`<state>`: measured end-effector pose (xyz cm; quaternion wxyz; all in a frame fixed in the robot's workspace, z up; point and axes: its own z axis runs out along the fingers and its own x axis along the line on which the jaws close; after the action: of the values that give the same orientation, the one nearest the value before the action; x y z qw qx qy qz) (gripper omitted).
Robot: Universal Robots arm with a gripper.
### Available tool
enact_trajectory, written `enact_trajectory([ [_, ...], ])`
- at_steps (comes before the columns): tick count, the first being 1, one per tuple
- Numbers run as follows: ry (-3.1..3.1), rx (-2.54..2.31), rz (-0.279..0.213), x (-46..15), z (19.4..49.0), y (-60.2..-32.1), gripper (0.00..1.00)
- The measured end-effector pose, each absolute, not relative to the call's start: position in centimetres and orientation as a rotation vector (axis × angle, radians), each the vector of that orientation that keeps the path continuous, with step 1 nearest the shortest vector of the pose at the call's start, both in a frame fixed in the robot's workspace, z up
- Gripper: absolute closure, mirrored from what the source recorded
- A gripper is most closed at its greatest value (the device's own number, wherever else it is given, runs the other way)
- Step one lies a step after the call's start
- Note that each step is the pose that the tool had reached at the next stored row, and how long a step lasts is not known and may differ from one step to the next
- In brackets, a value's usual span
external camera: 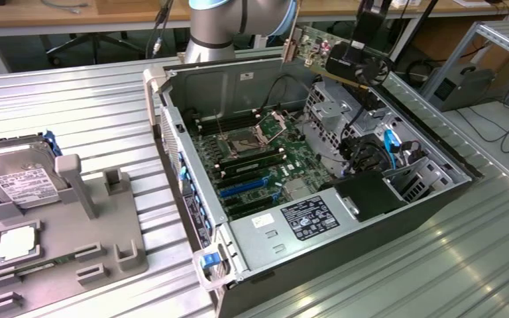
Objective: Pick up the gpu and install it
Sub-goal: 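Insert the gpu into the slot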
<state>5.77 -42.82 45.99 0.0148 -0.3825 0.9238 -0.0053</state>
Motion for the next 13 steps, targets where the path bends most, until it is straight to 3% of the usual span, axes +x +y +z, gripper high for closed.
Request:
enact_trajectory([
  [13,2.71,-1.527,-0.011,5.77,45.97,-42.82,0.73],
])
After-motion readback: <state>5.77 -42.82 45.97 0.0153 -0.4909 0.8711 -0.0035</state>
